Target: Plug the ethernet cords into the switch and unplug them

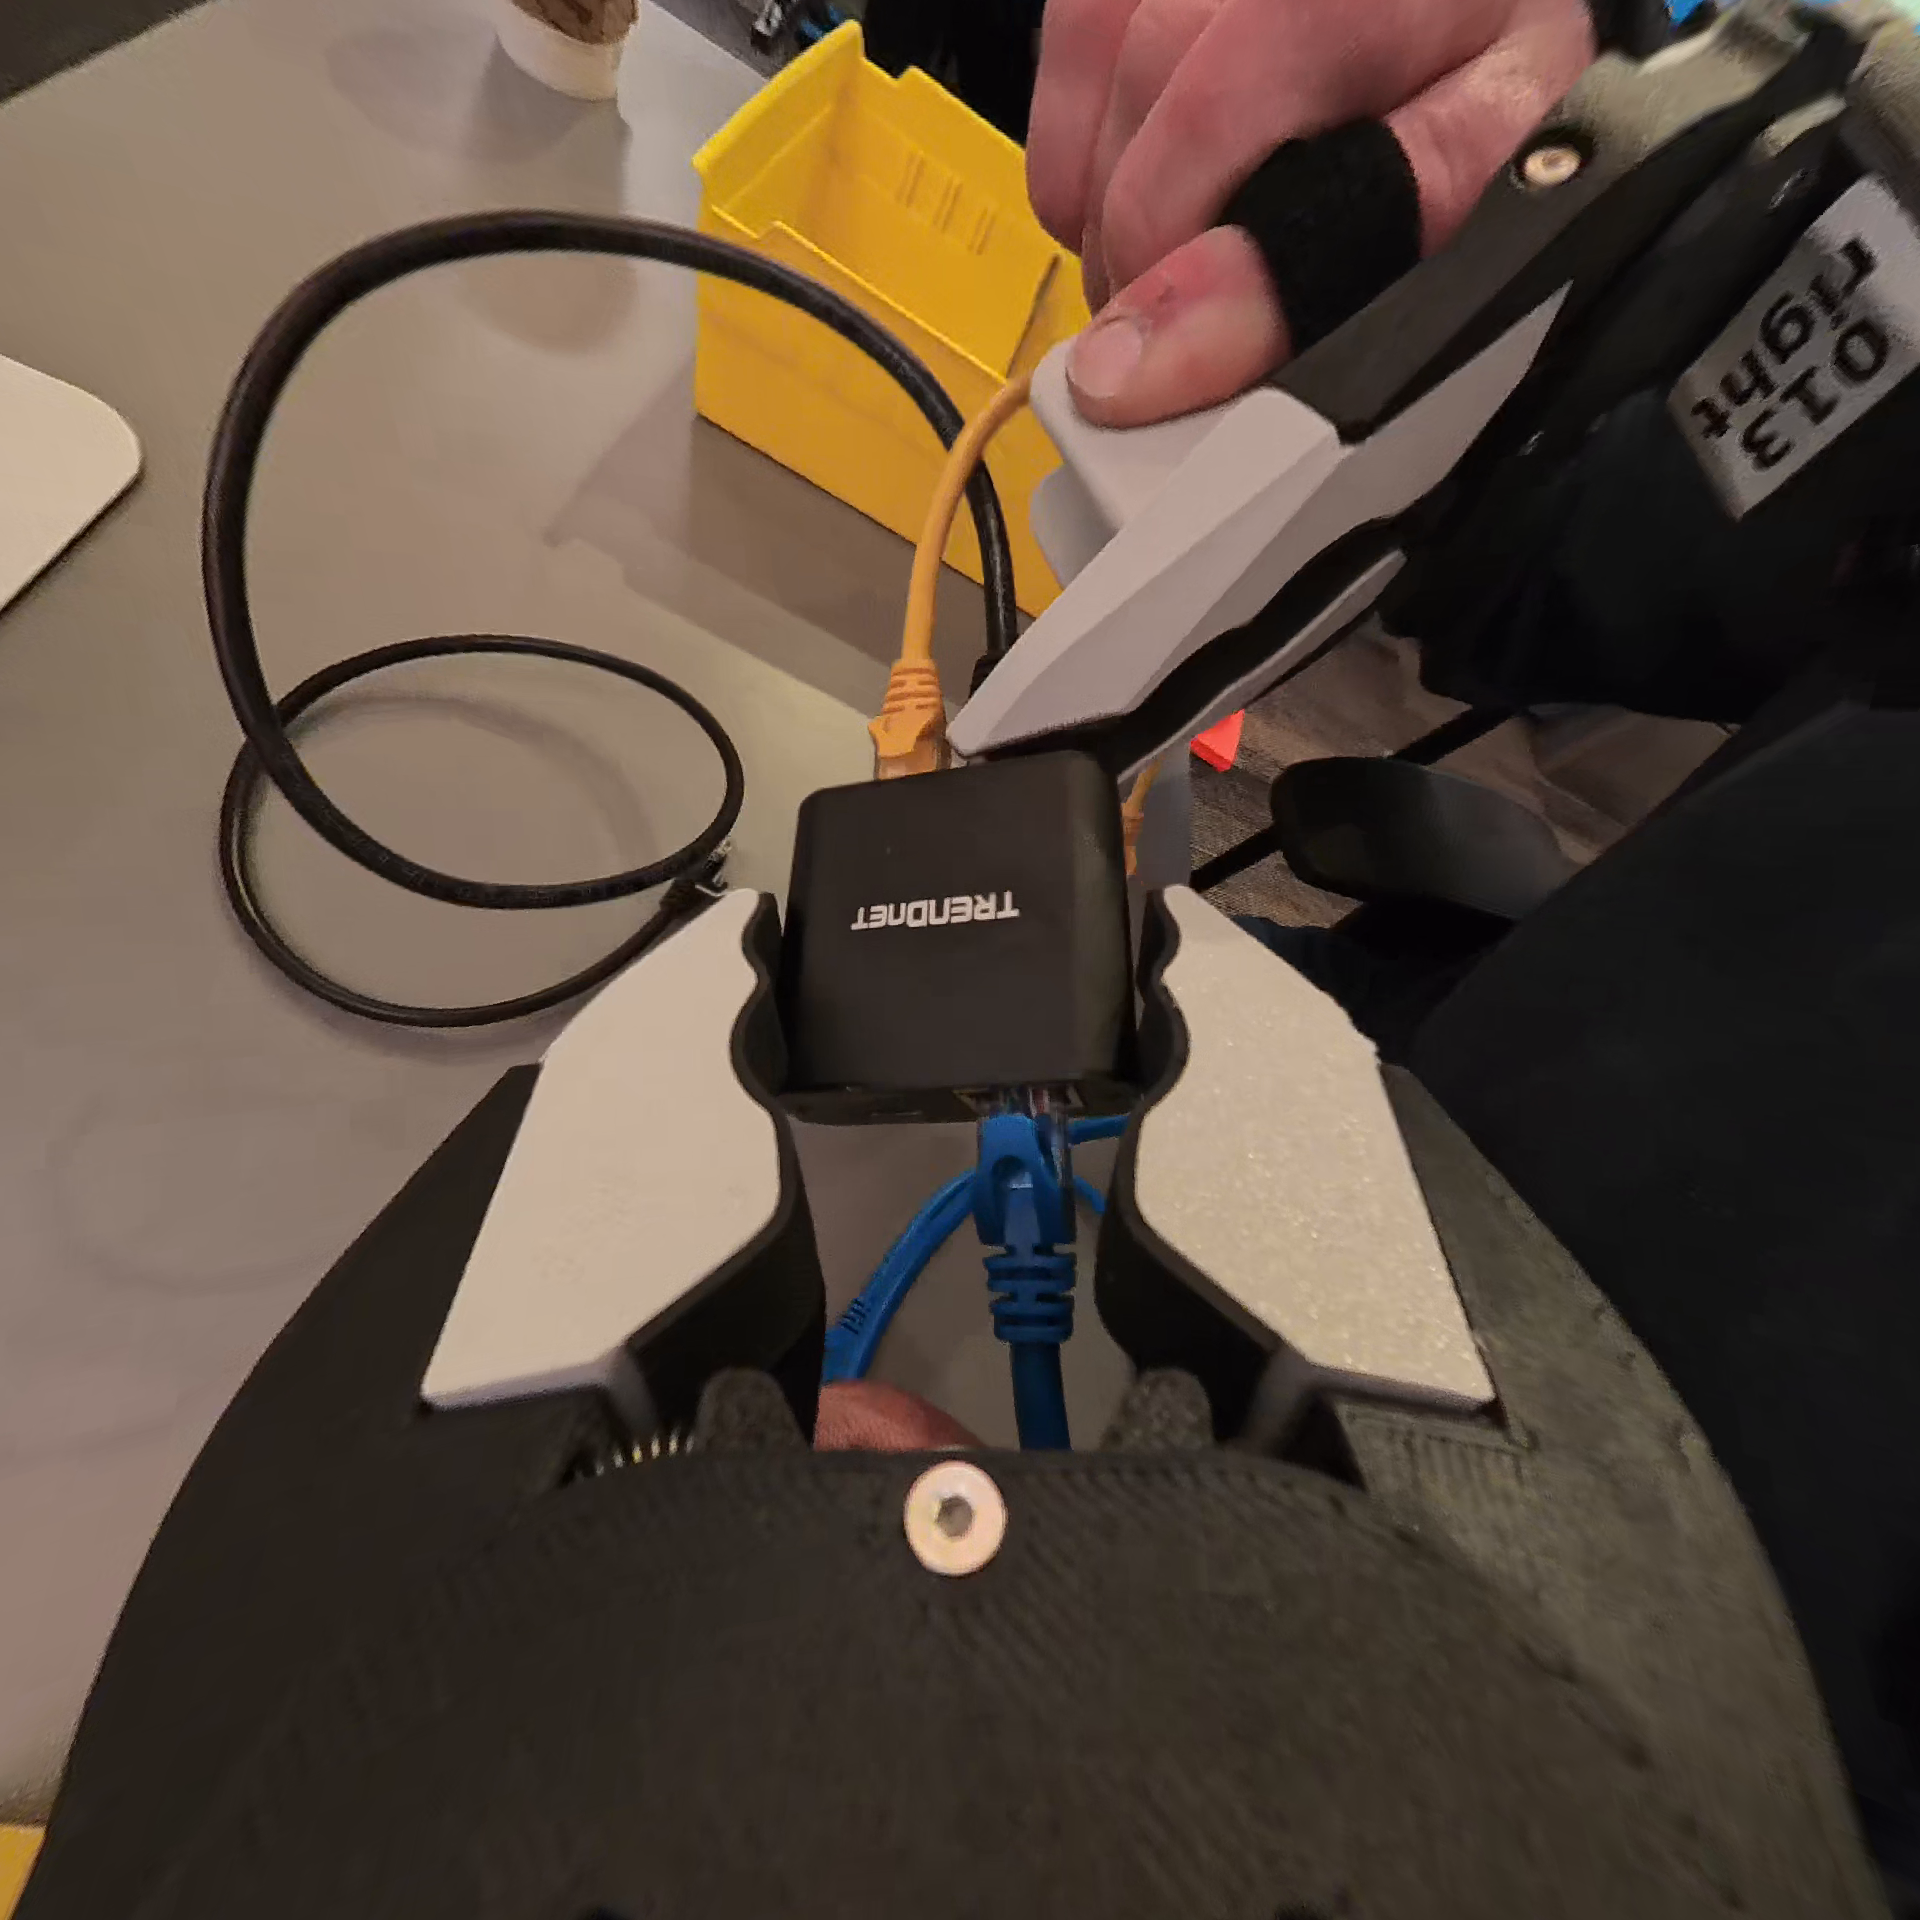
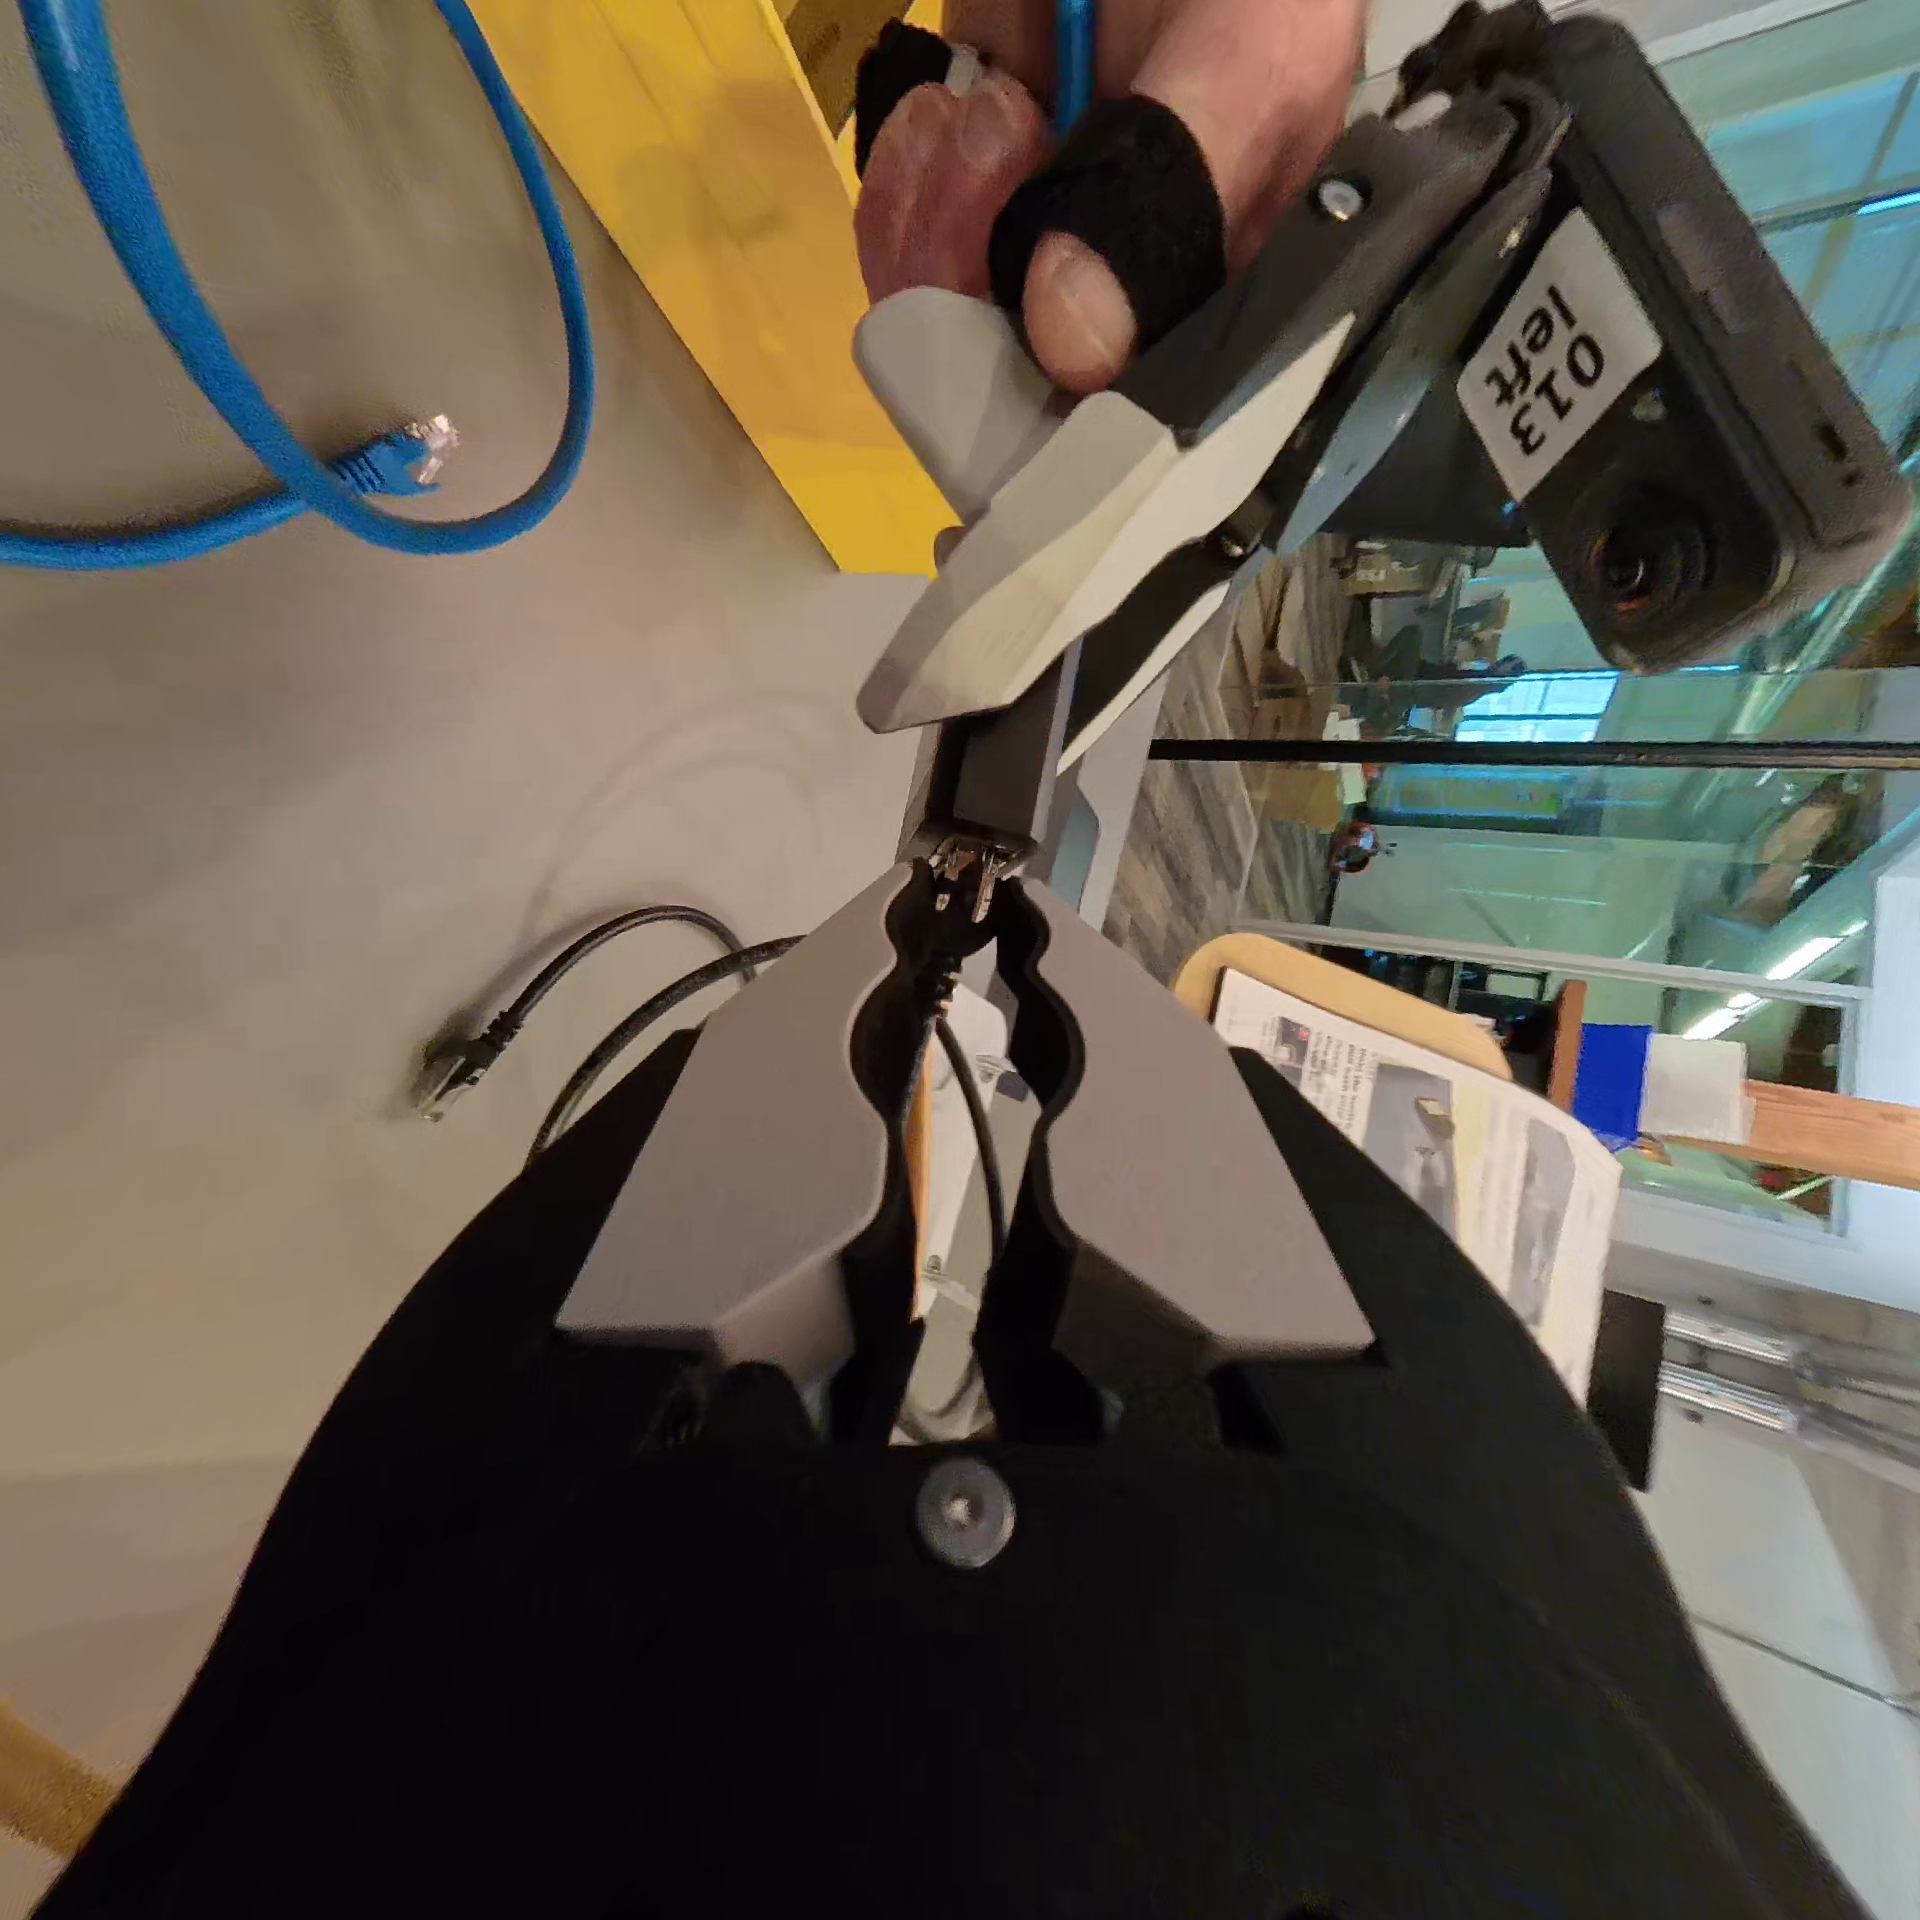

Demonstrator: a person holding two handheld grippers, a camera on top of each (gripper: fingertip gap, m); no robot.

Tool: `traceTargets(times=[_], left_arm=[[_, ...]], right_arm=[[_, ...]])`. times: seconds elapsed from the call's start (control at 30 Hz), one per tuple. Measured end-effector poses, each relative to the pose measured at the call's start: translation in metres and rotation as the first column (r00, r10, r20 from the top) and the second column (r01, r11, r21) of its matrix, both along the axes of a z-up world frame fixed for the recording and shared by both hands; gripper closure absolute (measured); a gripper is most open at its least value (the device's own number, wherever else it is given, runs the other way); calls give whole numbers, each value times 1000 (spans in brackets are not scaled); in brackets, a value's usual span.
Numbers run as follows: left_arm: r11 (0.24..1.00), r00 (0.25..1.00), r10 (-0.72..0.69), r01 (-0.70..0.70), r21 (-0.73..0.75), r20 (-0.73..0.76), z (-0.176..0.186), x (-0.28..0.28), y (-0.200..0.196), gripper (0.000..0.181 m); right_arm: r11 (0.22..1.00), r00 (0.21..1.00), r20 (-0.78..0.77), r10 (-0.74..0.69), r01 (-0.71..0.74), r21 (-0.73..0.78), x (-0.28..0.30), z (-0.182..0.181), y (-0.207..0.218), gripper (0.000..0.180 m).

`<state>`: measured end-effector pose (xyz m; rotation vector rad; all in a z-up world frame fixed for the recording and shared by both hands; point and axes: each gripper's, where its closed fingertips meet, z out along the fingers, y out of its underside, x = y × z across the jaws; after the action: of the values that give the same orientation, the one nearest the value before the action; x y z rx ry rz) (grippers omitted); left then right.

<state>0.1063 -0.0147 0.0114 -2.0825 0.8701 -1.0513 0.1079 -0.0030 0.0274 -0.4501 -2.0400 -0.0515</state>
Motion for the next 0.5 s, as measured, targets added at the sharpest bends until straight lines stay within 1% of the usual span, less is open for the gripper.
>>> traceTargets(times=[0.07,0.13,0.2,0.23,0.3,0.4,0.5], left_arm=[[1000,999,8,-8,6,31,5,0,-1,116],[999,998,-30,32,-39,46,4,6,-8,103],[997,998,-65,66,-44,20,-1,11,-11,109],[996,996,-85,84,-43,-23,-7,12,-13,109],[992,991,-118,114,-58,-62,-14,14,-17,109],[992,988,-118,113,-54,-101,-21,16,-16,109],[997,994,-76,73,-33,-74,-14,16,-10,110]], right_arm=[[999,1000,-12,15,-15,37,0,2,-3,169],[999,999,-30,35,-34,40,-1,7,-8,169],[997,999,-16,36,-35,75,0,5,-10,169],[996,999,-9,41,-40,74,1,2,-11,169],[995,999,5,47,-48,83,3,-2,-14,169],[995,999,15,35,-36,89,5,-5,-12,169],[998,1000,-27,15,-13,69,6,-1,-7,169]])
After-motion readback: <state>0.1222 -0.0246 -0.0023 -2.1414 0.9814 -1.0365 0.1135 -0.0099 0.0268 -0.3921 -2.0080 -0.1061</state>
